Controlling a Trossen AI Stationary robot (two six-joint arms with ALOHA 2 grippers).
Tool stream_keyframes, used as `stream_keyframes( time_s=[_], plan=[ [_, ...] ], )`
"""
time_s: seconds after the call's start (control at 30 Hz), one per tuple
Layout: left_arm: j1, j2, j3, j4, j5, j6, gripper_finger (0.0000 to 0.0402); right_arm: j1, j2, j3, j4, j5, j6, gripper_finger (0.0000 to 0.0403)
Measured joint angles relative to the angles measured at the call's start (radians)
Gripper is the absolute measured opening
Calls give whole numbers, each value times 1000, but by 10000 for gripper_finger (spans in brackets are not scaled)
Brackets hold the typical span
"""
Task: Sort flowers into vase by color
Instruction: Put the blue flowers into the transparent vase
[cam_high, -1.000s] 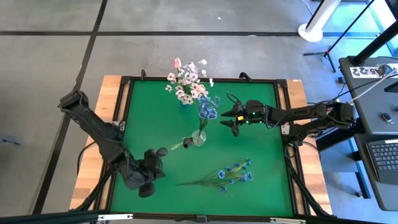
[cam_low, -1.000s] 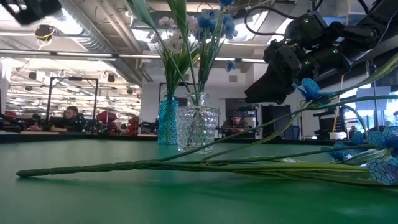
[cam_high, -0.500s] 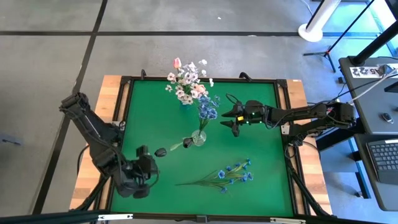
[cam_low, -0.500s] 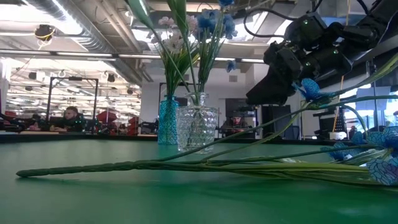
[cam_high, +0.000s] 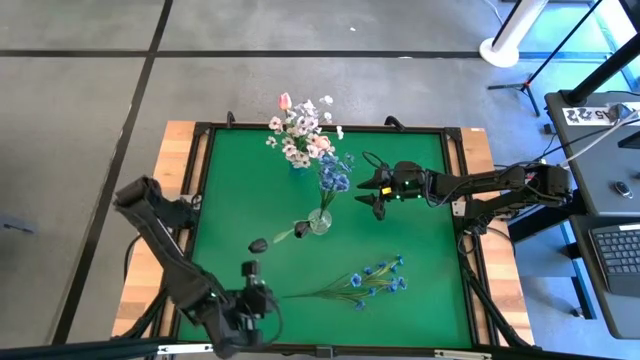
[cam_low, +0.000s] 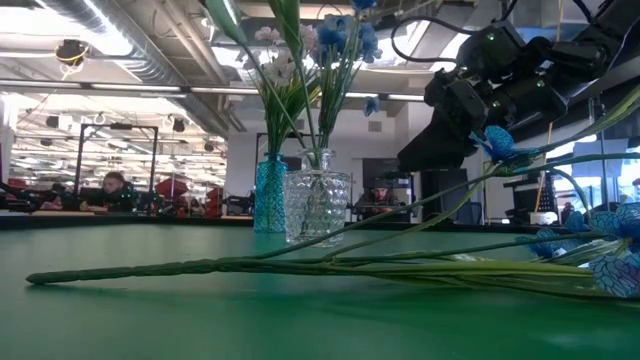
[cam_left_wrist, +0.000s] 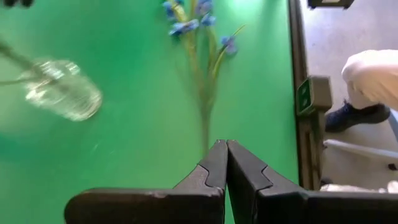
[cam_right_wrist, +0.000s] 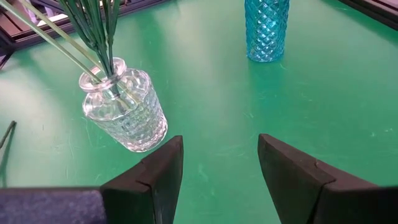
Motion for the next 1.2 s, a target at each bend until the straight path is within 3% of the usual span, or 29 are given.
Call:
stream_keyframes(
  time_s=[0.27, 0.57, 0.8, 0.97, 1.2],
  plan=[
    [64, 174, 0, 325, 50, 138, 21, 0, 0, 0, 2, 0, 0, 205],
    [179, 275, 0, 389, 140, 136, 151, 0, 0, 0, 1, 0, 19, 205],
    [262, 353, 0, 388, 311, 132, 228, 0, 0, 0, -1, -20, 19, 205],
    [306, 402, 0, 386, 340, 108, 238, 0, 0, 0, -8, -26, 19, 205],
    [340, 421, 0, 353, 348, 85, 210, 0, 0, 0, -16, -26, 19, 205]
  ],
)
